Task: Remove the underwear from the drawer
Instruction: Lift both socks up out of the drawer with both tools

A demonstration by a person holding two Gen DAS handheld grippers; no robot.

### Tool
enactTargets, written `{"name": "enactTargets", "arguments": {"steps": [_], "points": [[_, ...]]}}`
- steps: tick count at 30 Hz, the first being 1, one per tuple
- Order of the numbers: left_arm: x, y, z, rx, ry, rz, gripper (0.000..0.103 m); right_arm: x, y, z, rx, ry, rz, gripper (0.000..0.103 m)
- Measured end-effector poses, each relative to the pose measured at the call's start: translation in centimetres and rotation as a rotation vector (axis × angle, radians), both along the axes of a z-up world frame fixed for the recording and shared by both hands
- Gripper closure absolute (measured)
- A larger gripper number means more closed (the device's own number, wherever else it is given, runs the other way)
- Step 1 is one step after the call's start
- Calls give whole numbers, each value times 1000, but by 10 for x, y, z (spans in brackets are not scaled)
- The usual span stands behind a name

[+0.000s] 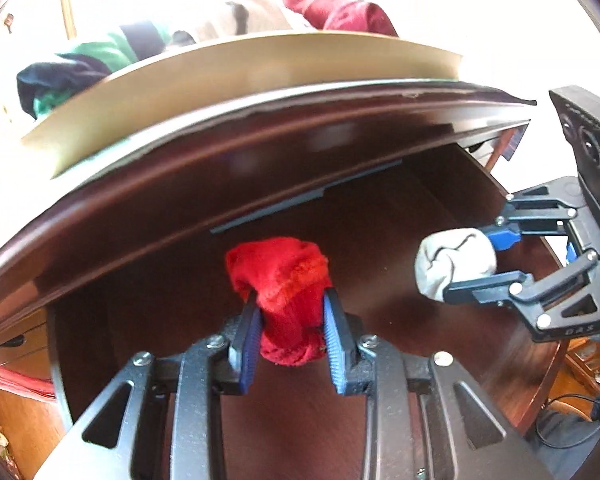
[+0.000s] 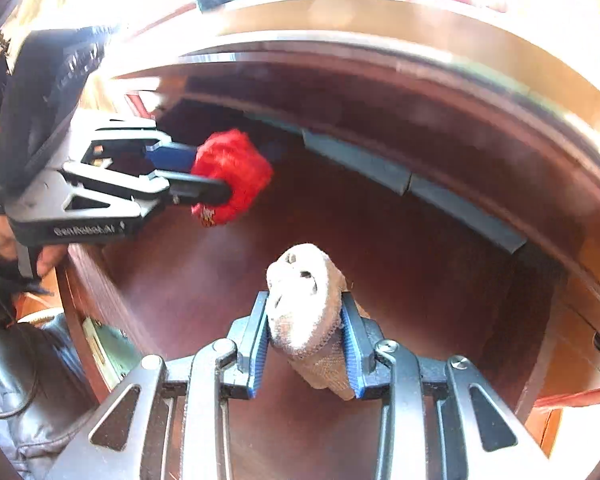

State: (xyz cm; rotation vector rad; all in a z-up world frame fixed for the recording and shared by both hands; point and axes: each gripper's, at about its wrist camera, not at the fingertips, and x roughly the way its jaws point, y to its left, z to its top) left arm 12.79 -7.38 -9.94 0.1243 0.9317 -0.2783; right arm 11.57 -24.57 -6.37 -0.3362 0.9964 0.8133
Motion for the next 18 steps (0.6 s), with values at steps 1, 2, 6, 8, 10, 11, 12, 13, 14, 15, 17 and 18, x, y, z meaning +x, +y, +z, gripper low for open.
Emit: {"name": "enactTargets", "arguments": {"steps": [1, 2, 6, 8, 10, 11, 12, 13, 14, 15, 17, 18], "points": [[-1, 1, 1, 4, -8, 4, 76, -11, -4, 1, 7, -16, 1, 68], [-2, 1, 2, 9, -17, 10, 76, -18, -6, 3, 8, -33, -1, 68], [-4, 3, 6, 19, -42, 27, 76, -25, -13, 9, 30, -79, 1, 68], [-6, 5, 7, 20, -52, 31, 76, -27, -6, 8, 42, -94, -5, 68], [-6, 9, 8, 16, -58, 40, 76, -38, 2, 0, 62, -107, -11, 68], [-7, 10, 9, 16, -62, 43, 76, -40, -2, 1, 70, -113, -16, 68], [-7, 12, 10, 16, -68, 47, 76, -42, -7, 2, 79, -120, -20, 68], [-7, 11, 10, 16, -73, 52, 76, -42, -10, -4, 91, -129, -23, 68], [-8, 10, 10, 16, -78, 55, 76, -42, -14, -2, 102, -138, -27, 68], [-8, 10, 10, 16, -82, 58, 76, -44, -16, -1, 112, -145, -30, 68], [-10, 10, 11, 16, -94, 65, 76, -41, -18, -2, 132, -157, -36, 68], [-11, 10, 12, 15, -102, 67, 76, -42, -19, -1, 140, -161, -40, 68]]}}
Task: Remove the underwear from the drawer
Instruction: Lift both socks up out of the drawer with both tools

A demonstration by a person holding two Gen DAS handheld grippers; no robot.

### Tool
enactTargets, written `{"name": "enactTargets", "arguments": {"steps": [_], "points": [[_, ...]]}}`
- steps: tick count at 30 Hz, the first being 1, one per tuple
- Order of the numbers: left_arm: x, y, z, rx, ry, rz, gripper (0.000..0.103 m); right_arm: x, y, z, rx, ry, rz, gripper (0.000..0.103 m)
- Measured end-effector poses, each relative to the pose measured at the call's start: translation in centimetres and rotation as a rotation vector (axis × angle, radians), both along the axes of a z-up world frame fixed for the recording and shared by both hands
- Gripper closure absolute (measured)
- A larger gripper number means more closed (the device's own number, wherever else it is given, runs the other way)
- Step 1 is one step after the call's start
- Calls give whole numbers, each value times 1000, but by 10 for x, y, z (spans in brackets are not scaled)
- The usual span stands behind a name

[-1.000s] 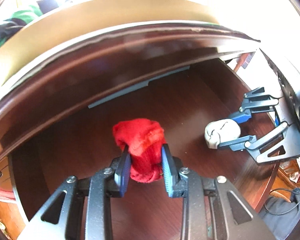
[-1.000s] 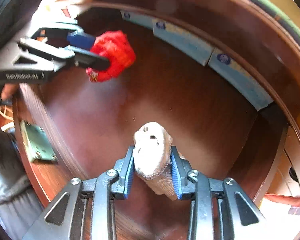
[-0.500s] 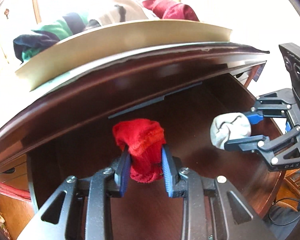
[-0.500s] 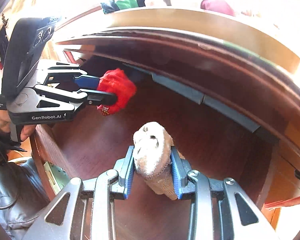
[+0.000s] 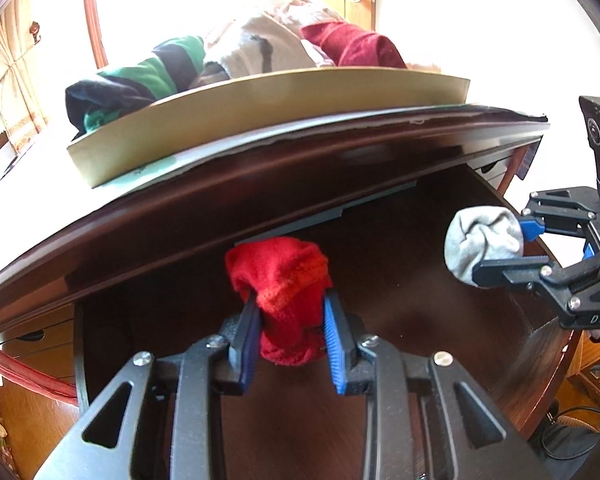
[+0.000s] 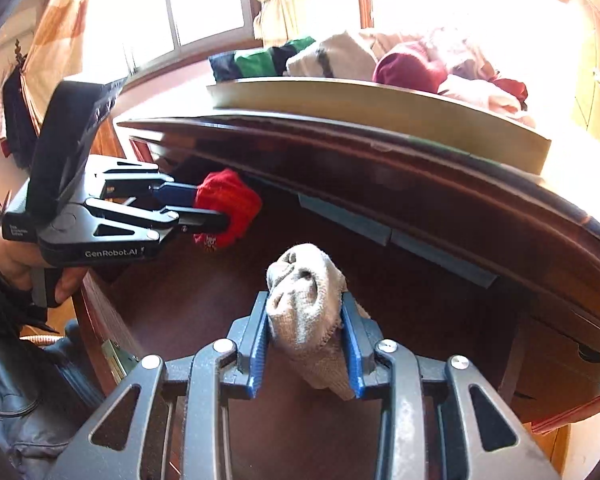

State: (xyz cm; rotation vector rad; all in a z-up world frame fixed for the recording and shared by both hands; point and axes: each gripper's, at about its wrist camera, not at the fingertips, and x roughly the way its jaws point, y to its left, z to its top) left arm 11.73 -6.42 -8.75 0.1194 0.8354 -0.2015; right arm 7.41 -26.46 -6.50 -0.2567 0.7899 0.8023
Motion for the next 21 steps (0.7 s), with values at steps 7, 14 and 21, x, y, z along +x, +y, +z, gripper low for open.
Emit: {"name": "enactTargets", "arguments": {"steps": [7, 14, 21], "points": [[-9, 11, 6, -21, -57, 30, 76, -5, -6, 12, 27, -47, -12, 68], [-18, 26, 13, -53, -106, 59, 76, -14, -15, 23, 70, -112, -11, 68], [-25, 32, 18, -71, -143, 76, 76, -18, -22, 27, 105, -139, -21, 68]]}}
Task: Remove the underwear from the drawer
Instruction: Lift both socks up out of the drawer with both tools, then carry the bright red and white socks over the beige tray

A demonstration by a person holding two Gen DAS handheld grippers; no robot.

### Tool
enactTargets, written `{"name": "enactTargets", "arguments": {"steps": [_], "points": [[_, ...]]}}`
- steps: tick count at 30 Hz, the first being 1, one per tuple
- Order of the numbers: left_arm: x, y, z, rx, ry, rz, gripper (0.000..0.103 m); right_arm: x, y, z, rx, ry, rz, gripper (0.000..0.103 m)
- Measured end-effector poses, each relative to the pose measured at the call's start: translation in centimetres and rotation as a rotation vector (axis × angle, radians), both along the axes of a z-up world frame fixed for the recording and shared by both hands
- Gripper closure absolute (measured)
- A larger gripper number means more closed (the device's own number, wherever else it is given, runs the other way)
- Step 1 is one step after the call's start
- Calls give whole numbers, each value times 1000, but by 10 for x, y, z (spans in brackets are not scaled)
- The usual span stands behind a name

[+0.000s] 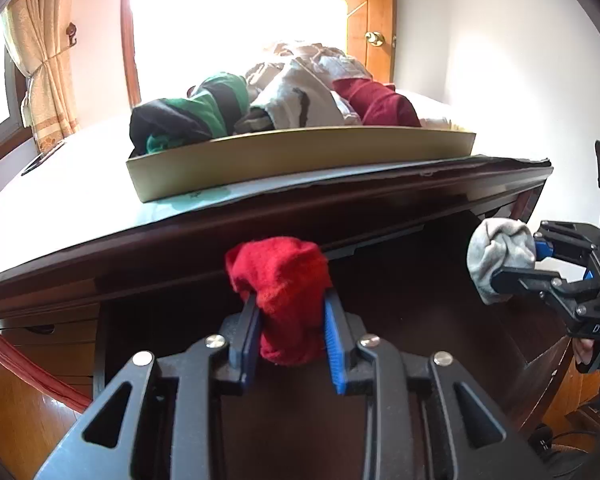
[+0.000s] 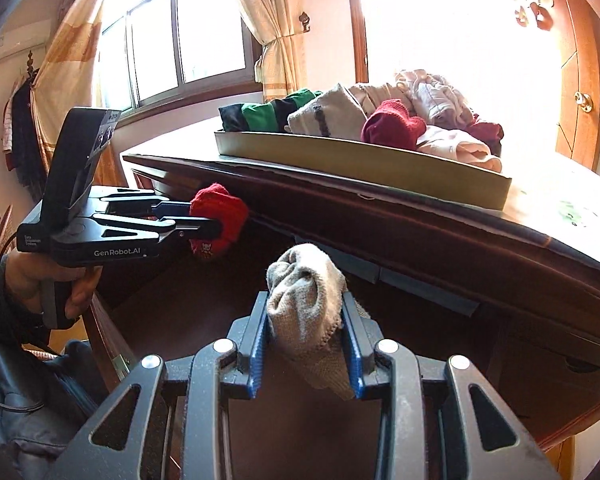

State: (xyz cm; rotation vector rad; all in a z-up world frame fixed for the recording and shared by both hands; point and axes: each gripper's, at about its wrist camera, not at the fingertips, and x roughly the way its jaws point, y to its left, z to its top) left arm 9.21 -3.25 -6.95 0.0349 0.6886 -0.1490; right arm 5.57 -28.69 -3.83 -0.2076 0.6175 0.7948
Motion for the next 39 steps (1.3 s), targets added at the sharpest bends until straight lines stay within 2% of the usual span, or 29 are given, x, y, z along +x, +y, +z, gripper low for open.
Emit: {"name": "enactTargets", "arguments": {"steps": [10, 20, 39], "points": [[-9, 1, 6, -21, -51, 12, 76, -13, -8, 7, 43, -78, -2, 68], [-14, 4, 12, -37, -73, 8, 76, -15, -11, 10, 50, -93, -8, 68], [-2, -4, 66, 0, -156, -26, 76, -5, -10, 43, 67, -134, -9, 68]]}}
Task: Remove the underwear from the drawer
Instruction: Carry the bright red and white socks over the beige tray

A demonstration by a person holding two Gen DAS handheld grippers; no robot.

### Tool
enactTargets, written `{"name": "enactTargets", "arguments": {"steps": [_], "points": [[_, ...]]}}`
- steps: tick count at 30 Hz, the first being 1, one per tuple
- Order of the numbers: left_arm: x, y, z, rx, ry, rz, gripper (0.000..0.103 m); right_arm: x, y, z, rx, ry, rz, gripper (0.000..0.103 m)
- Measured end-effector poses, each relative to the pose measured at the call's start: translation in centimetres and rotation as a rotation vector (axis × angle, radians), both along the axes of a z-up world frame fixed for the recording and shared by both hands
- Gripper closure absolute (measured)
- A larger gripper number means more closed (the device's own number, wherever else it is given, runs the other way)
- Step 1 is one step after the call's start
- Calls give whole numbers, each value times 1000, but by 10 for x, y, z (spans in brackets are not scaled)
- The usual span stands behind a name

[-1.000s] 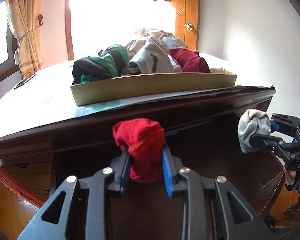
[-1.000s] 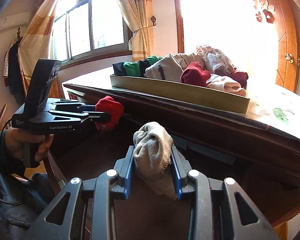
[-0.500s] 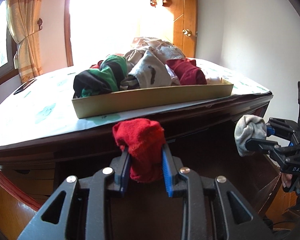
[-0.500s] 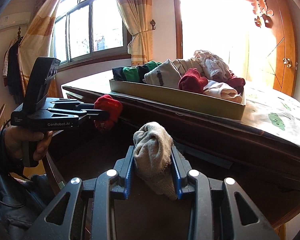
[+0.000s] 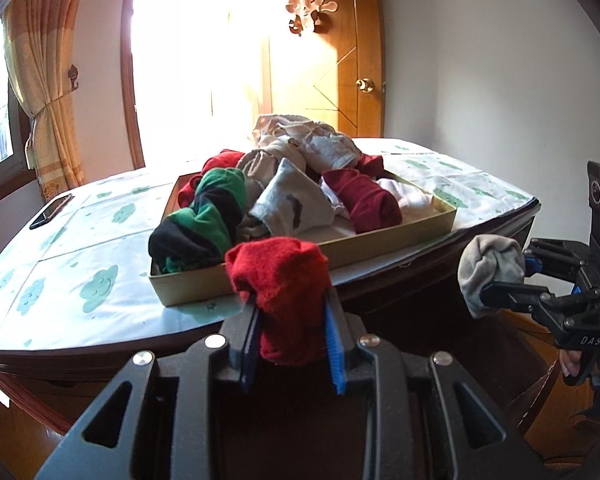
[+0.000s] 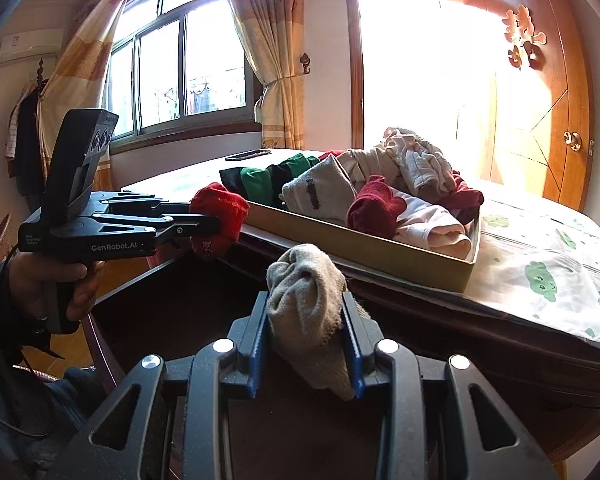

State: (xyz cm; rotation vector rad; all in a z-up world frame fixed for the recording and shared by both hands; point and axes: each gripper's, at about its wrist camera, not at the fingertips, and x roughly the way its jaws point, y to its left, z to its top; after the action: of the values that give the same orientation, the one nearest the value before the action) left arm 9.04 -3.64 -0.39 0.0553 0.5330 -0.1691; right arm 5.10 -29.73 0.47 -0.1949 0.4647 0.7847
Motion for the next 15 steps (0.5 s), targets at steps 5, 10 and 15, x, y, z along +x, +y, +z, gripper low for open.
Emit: {"name": "enactTargets", "arguments": {"steps": [5, 10, 15], "points": [[5, -3, 16, 16, -25, -3, 76, 8, 1, 9, 4, -7, -4, 68], [9, -5, 28, 17, -41, -11, 76, 13, 0, 20, 11, -22, -5, 68], [14, -8, 40, 33, -63, -14, 76, 20, -1, 32, 22, -31, -8, 68]]}}
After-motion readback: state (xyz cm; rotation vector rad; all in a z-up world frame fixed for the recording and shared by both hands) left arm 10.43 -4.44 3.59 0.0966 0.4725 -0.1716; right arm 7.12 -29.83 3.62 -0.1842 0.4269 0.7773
